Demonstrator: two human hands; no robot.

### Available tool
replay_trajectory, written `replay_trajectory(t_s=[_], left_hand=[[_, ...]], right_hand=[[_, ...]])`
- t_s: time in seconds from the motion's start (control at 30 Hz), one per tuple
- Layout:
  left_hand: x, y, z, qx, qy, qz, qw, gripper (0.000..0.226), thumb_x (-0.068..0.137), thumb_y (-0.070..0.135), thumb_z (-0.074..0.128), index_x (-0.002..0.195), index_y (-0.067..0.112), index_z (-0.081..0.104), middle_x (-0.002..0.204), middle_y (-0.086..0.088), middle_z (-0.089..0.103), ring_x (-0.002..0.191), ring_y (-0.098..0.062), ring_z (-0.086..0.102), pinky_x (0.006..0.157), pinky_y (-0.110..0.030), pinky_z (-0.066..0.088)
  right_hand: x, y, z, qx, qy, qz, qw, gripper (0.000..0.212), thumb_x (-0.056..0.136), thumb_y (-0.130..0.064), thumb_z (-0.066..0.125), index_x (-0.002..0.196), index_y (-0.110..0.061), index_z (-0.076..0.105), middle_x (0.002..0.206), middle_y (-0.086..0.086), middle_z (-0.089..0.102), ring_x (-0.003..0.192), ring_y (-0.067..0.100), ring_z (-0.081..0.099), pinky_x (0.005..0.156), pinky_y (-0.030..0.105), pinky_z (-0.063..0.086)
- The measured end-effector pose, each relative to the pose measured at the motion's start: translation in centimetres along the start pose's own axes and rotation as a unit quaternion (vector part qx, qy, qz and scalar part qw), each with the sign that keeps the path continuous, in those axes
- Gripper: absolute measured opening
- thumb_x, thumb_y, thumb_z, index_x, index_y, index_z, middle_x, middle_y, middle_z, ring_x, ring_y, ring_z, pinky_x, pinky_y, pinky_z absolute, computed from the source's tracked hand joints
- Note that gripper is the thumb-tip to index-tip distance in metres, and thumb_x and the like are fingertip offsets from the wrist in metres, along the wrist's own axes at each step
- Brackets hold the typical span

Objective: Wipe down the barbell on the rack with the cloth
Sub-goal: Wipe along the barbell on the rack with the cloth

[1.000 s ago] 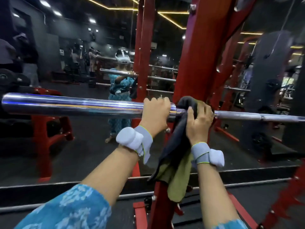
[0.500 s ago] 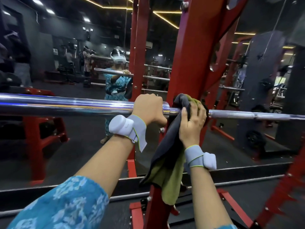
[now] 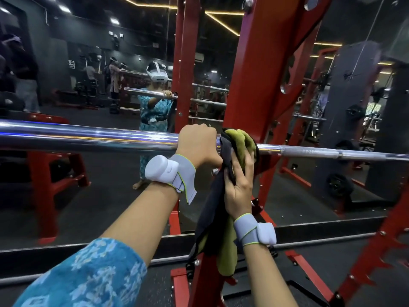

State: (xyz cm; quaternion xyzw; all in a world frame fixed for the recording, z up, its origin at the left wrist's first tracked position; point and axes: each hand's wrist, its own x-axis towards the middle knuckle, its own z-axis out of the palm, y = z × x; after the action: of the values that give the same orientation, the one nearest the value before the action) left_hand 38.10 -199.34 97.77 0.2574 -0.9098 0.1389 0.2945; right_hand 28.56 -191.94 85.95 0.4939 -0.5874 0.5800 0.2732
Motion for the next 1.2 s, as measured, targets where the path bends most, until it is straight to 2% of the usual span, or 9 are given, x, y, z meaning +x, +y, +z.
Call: replay_trajectory(t_s=[0.1, 0.2, 0.33, 0.5, 0.7, 0.8, 0.97, 1.07, 1.2], left_hand=[[0.1, 0.0, 0.0, 0.003, -0.008, -0.009, 1.000, 0.028, 0.065, 0.039, 0.063, 0.074, 0.019, 0.046, 0.076, -0.003, 0.053, 0.073, -0.028, 0.056, 0.062, -0.027, 0.032], [0.2, 0.0, 0.1, 0.008, -0.008, -0.017, 1.000, 0.026, 0.066, 0.039, 0.061, 0.072, 0.019, 0.045, 0.062, 0.003, 0.038, 0.060, -0.022, 0.042, 0.060, -0.027, 0.031], [0.0, 0.1, 0.2, 0.013, -0.008, -0.017, 1.000, 0.026, 0.066, 0.036, 0.062, 0.075, 0.018, 0.046, 0.062, 0.002, 0.035, 0.059, -0.022, 0.042, 0.058, -0.027, 0.032], [-0.4, 0.0, 0.3, 0.018, -0.008, -0.023, 1.000, 0.033, 0.065, 0.034, 0.063, 0.079, 0.016, 0.041, 0.060, 0.003, 0.031, 0.059, -0.022, 0.042, 0.056, -0.027, 0.030], [-1.2, 0.7, 1.2, 0.059, 0.048, -0.028, 0.997, 0.040, 0.062, 0.029, 0.066, 0.083, 0.015, 0.034, 0.071, -0.003, 0.046, 0.062, -0.024, 0.043, 0.061, -0.029, 0.028], [-1.6, 0.9, 2.1, 0.090, 0.121, -0.012, 0.989, 0.038, 0.044, 0.024, 0.068, 0.077, 0.014, 0.051, 0.062, -0.006, 0.055, 0.053, -0.025, 0.050, 0.055, -0.028, 0.026], [-2.1, 0.7, 3.8, 0.083, 0.222, 0.002, 0.972, 0.023, 0.063, 0.007, 0.048, 0.085, 0.010, 0.054, 0.068, -0.009, 0.054, 0.058, -0.029, 0.049, 0.058, -0.033, 0.036], [-2.5, 0.7, 4.6, 0.071, 0.226, -0.019, 0.971, 0.044, 0.059, 0.011, 0.061, 0.102, 0.004, 0.057, 0.080, -0.012, 0.057, 0.071, -0.030, 0.052, 0.074, -0.038, 0.040], [-2.6, 1.1, 4.8, 0.061, 0.214, -0.028, 0.975, 0.084, 0.050, 0.035, 0.072, 0.124, 0.001, 0.053, 0.110, -0.016, 0.060, 0.099, -0.032, 0.057, 0.097, -0.045, 0.033]], right_hand=[[2.5, -0.5, -0.9, -0.005, -0.026, 0.002, 1.000, 0.047, 0.091, -0.030, 0.043, 0.133, -0.012, 0.052, 0.146, 0.005, 0.036, 0.141, 0.025, 0.018, 0.118, 0.027, 0.005], [5.4, -1.0, -0.9, -0.112, -0.031, -0.012, 0.993, 0.047, 0.089, -0.037, 0.038, 0.118, -0.011, 0.064, 0.123, 0.012, 0.058, 0.123, 0.035, 0.043, 0.112, 0.053, 0.014], [6.0, -0.2, -1.0, -0.223, 0.007, -0.042, 0.974, 0.044, 0.087, -0.040, 0.040, 0.106, -0.012, 0.067, 0.105, 0.012, 0.063, 0.104, 0.034, 0.055, 0.107, 0.045, 0.019], [7.4, 1.2, -1.9, -0.350, 0.084, 0.023, 0.933, 0.038, 0.084, -0.038, 0.044, 0.092, -0.009, 0.068, 0.088, 0.016, 0.064, 0.088, 0.037, 0.060, 0.100, 0.055, 0.036], [6.7, 0.5, -1.3, -0.344, 0.098, 0.036, 0.933, 0.037, 0.087, -0.033, 0.043, 0.092, -0.006, 0.067, 0.093, 0.020, 0.062, 0.090, 0.041, 0.059, 0.093, 0.052, 0.042], [5.6, -0.4, -0.1, -0.277, 0.073, -0.024, 0.958, 0.037, 0.088, -0.035, 0.043, 0.099, -0.008, 0.067, 0.103, 0.018, 0.062, 0.099, 0.039, 0.055, 0.098, 0.048, 0.032], [5.9, 0.0, -0.9, -0.294, 0.047, -0.025, 0.954, 0.041, 0.089, -0.038, 0.040, 0.103, -0.011, 0.067, 0.104, 0.016, 0.062, 0.101, 0.037, 0.055, 0.101, 0.048, 0.032], [6.4, -0.5, -1.2, -0.320, 0.056, 0.027, 0.946, 0.037, 0.087, -0.036, 0.043, 0.095, -0.008, 0.067, 0.097, 0.017, 0.062, 0.095, 0.038, 0.058, 0.093, 0.051, 0.044], [5.0, -1.7, -1.2, -0.374, 0.018, -0.007, 0.927, 0.035, 0.083, -0.035, 0.044, 0.093, -0.008, 0.064, 0.092, 0.018, 0.059, 0.080, 0.038, 0.058, 0.066, 0.043, 0.048]])
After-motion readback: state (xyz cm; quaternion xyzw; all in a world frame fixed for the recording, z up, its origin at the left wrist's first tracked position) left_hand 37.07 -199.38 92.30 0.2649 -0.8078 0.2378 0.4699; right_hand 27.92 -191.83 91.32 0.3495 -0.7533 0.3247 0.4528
